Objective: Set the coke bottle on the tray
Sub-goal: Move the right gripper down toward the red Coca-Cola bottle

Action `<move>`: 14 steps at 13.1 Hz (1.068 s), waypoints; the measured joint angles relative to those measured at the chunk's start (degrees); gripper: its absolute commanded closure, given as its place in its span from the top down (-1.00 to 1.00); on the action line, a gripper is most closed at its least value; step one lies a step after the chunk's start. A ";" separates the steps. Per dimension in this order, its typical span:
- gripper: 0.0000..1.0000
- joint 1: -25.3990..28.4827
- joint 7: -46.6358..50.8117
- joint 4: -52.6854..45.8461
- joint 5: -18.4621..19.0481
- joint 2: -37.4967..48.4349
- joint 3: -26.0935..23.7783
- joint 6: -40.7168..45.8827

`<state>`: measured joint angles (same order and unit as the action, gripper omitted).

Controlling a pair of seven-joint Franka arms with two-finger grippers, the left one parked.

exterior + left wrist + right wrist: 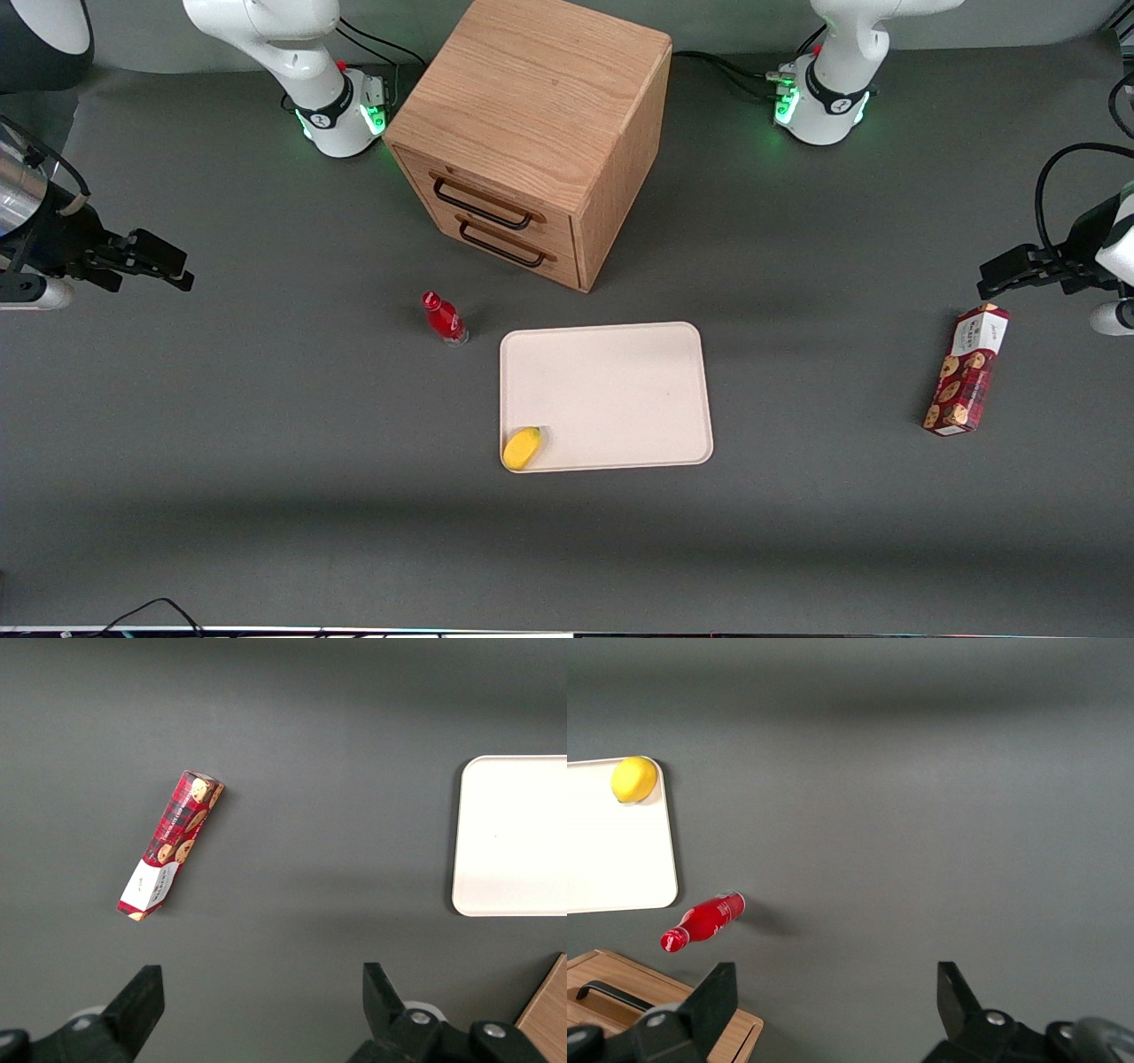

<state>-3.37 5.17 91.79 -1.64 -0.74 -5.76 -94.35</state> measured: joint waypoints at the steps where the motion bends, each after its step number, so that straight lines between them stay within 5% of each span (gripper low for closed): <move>1: 1.00 0.00 0.00 0.11 0.00 0.00 0.00 0.00; 8: 1.00 0.12 0.51 1.11 0.47 -1.91 -4.09 -0.23; 14: 1.00 1.84 18.87 0.36 0.64 -10.73 -15.76 -8.34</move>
<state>-1.54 24.04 92.15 -1.00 -11.47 -21.52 -102.69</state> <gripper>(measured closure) 0.000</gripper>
